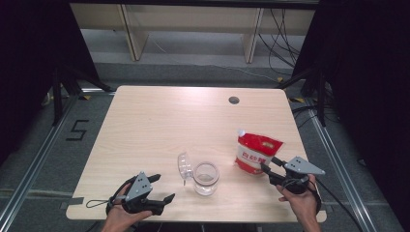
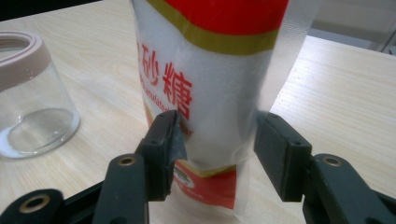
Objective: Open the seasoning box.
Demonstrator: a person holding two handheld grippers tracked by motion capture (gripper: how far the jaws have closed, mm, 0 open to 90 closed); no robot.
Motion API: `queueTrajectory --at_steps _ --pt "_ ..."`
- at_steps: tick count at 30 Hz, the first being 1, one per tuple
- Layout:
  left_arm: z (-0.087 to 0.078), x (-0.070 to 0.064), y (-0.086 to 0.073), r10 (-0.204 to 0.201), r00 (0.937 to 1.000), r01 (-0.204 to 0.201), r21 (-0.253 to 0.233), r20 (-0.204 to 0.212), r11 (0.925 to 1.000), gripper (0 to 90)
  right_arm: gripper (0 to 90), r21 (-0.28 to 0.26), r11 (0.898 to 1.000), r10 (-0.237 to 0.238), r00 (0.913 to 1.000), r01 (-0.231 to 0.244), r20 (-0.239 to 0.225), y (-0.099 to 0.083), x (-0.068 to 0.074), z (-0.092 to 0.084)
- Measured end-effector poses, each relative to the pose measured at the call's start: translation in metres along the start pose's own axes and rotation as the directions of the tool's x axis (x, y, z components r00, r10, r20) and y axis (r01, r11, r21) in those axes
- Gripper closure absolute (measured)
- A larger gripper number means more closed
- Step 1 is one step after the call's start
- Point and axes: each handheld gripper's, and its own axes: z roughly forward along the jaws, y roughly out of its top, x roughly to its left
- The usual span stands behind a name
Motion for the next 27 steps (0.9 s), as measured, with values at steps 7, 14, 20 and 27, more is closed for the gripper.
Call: queueTrajectory --at_steps 7,14,20,27 --pt "0.001 -0.001 0.000 0.001 1.0000 -0.001 0.002 0.000 1.0000 19.0 42.7 -0.029 0.999 0.013 0.9991 -0.015 -0.040 -0.006 -0.006 0.005" --pt "0.001 0.001 0.000 0.027 0.9996 -0.027 0.003 0.002 0.9996 19.0 37.6 -0.037 0.996 -0.084 0.9918 0.080 -0.097 -0.005 -0.008 0.025" --pt "0.001 0.001 0.001 0.033 0.9995 -0.033 0.007 0.002 0.9994 19.0 40.1 -0.033 0.997 -0.066 0.9949 0.063 -0.076 -0.005 -0.003 0.025" --pt "-0.001 0.002 0.000 -0.001 0.9999 0.001 0.000 -0.011 1.0000 19.0 42.0 -0.034 0.999 -0.014 0.9985 0.016 0.053 -0.005 0.020 0.025"
